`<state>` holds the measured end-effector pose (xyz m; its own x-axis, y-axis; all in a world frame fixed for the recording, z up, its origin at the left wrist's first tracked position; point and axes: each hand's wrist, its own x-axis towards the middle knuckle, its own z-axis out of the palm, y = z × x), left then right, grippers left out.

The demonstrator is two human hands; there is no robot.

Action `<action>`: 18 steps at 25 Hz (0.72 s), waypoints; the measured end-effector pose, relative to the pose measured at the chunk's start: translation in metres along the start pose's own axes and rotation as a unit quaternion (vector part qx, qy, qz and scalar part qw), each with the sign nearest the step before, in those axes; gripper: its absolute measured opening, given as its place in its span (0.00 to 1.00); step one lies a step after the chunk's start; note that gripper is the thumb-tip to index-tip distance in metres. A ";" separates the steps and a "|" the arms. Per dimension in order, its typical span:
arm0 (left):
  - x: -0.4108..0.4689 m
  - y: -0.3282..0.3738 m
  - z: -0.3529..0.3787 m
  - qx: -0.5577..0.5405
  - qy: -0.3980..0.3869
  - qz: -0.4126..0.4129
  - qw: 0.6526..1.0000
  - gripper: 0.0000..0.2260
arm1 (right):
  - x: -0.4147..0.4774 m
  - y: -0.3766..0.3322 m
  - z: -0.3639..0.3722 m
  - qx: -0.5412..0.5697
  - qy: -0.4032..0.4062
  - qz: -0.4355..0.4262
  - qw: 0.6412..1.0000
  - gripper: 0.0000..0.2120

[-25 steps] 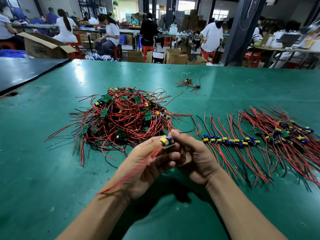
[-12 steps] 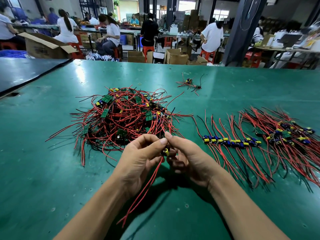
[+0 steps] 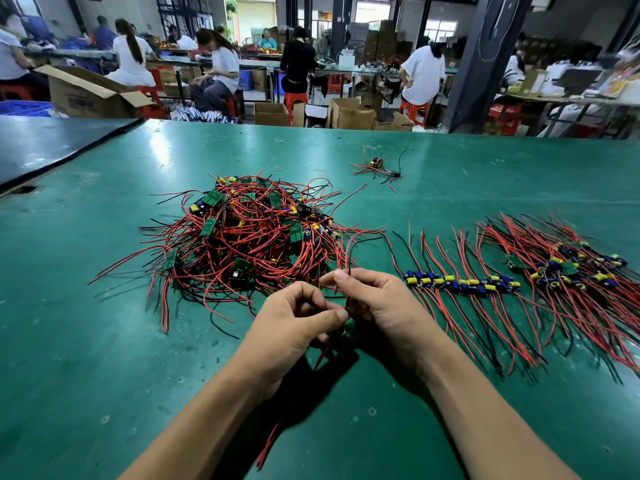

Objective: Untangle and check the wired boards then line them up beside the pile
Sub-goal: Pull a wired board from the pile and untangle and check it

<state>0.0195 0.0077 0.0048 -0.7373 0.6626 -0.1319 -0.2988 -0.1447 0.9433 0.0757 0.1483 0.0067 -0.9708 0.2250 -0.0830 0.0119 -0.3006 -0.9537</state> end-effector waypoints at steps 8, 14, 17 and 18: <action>-0.004 0.007 -0.001 0.107 -0.014 0.037 0.993 0.11 | -0.002 -0.008 -0.006 -0.132 0.032 -0.089 0.987 0.14; -0.010 0.005 0.008 0.069 -0.010 0.045 0.997 0.07 | -0.005 -0.011 -0.001 -0.096 0.038 -0.096 0.990 0.13; -0.009 0.003 0.011 0.055 0.009 0.054 0.997 0.07 | -0.003 -0.009 -0.003 -0.109 0.081 -0.092 0.986 0.16; -0.008 0.002 0.012 0.054 0.025 0.063 0.996 0.06 | -0.003 -0.009 -0.002 -0.122 0.097 -0.108 0.982 0.15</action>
<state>0.0321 0.0109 0.0112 -0.7947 0.6066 -0.0223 -0.1368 -0.1432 0.9802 0.0789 0.1523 0.0144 -0.8937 0.4380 0.0971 -0.1085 -0.0009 -0.9941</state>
